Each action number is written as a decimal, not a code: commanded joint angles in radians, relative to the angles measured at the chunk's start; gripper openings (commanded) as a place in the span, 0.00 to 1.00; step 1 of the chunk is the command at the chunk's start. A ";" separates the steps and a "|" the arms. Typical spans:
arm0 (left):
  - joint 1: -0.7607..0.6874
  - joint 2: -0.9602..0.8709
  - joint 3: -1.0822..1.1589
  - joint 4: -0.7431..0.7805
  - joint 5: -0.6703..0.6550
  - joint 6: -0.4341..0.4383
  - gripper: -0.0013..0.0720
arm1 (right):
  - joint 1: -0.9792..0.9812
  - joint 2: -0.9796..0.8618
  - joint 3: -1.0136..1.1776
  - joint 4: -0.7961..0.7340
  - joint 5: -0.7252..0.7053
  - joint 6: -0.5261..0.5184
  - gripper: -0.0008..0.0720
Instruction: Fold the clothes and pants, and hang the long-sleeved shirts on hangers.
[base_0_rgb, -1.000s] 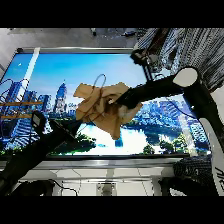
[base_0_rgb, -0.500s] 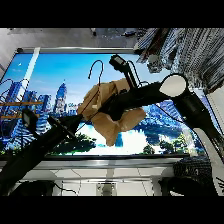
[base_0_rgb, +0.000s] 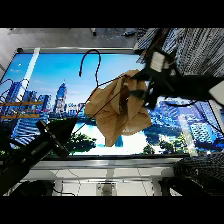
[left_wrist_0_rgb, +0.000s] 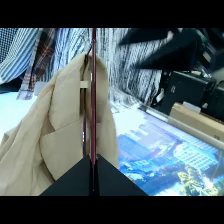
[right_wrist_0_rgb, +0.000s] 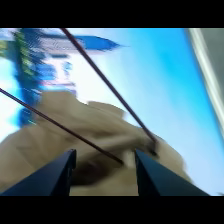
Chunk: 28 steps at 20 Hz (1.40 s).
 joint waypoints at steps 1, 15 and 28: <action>0.000 0.012 -0.001 0.000 0.013 -0.007 0.04 | -0.188 -0.023 -0.009 -0.048 -0.048 -0.153 0.62; 0.000 0.012 -0.001 0.001 0.013 -0.014 0.05 | -0.187 -0.333 0.039 0.132 -0.170 -0.287 0.62; 0.000 0.011 -0.031 0.016 0.025 -0.014 0.05 | -0.162 -0.203 0.085 0.055 -0.107 -0.238 0.06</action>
